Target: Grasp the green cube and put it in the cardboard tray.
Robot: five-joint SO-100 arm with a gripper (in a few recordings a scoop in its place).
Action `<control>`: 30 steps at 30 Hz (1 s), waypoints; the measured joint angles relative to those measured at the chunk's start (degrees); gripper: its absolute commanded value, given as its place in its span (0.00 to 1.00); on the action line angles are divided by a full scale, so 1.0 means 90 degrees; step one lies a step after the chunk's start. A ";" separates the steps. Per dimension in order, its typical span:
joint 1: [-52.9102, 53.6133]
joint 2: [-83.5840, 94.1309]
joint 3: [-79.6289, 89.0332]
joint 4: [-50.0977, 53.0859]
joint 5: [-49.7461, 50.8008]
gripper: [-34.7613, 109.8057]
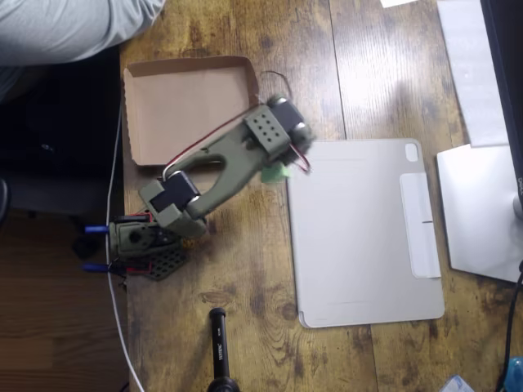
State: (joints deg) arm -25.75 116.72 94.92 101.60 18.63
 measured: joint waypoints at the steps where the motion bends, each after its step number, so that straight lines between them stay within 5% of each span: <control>1: -0.0273 0.0166 0.0186 0.0000 0.0225 0.24; 10: -0.2773 0.2715 0.1738 -0.1006 0.1406 0.24; 30: -0.2939 0.2480 0.4814 -0.4307 0.0996 0.24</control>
State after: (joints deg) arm -52.21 139.04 138.25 62.84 27.60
